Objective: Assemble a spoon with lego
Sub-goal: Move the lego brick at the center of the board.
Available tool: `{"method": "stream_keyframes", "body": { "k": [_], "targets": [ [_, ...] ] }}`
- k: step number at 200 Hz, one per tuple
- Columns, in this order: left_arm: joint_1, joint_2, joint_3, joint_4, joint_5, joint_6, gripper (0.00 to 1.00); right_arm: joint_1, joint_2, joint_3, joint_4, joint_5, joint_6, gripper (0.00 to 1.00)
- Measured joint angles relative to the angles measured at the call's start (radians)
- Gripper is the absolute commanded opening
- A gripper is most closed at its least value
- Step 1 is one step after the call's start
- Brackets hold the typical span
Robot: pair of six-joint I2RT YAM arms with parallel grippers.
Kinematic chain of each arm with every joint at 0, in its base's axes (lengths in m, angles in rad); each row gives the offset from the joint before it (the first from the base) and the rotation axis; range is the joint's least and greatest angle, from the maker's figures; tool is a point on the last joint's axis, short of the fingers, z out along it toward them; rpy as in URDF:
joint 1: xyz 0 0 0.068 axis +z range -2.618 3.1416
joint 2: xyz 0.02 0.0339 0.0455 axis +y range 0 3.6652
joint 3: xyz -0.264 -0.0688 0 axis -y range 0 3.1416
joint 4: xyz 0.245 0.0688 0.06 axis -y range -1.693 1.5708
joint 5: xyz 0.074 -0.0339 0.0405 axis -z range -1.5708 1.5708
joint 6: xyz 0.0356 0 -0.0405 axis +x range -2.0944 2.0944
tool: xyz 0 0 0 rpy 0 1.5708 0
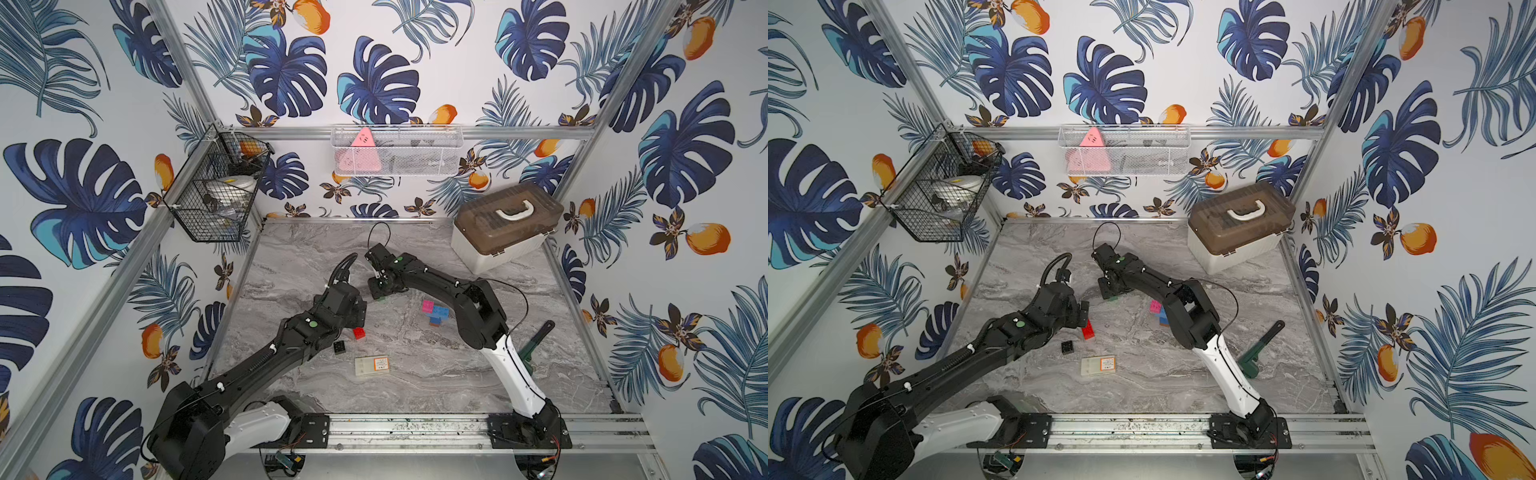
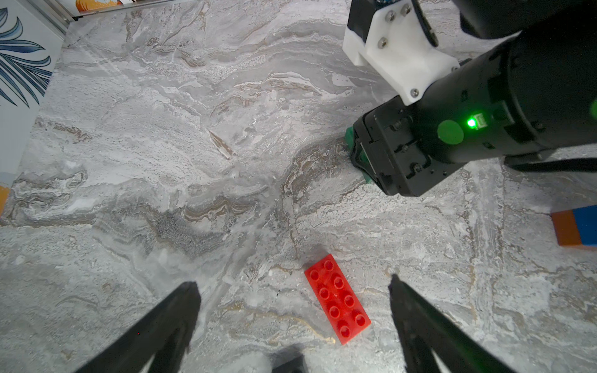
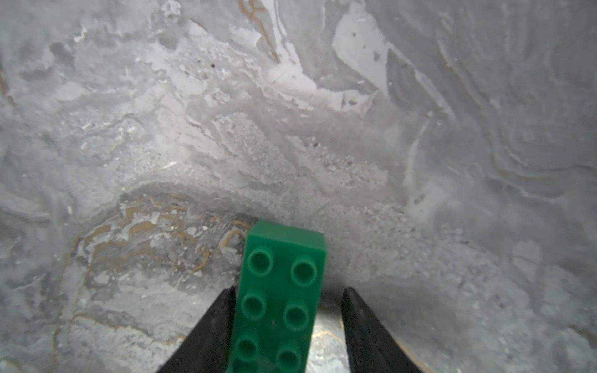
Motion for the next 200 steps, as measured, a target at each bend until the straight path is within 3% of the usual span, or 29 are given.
{"method": "stream_keyframes", "body": {
  "k": [86,114,166,200],
  "targets": [
    [0.0,0.026,0.011,0.001,0.014,0.003,0.95,-0.001,-0.038,-0.053,0.005,0.011,-0.027,0.34],
    [0.0,0.034,0.016,0.002,0.022,0.004,0.95,-0.017,-0.098,-0.144,0.002,0.012,-0.043,0.35],
    [0.0,0.043,0.021,0.001,0.037,0.007,0.94,-0.034,-0.139,-0.212,-0.022,0.004,-0.053,0.49],
    [0.0,0.039,0.026,0.0,0.037,0.01,0.94,-0.035,-0.141,-0.217,-0.027,-0.006,-0.061,0.48]
  ]
}}
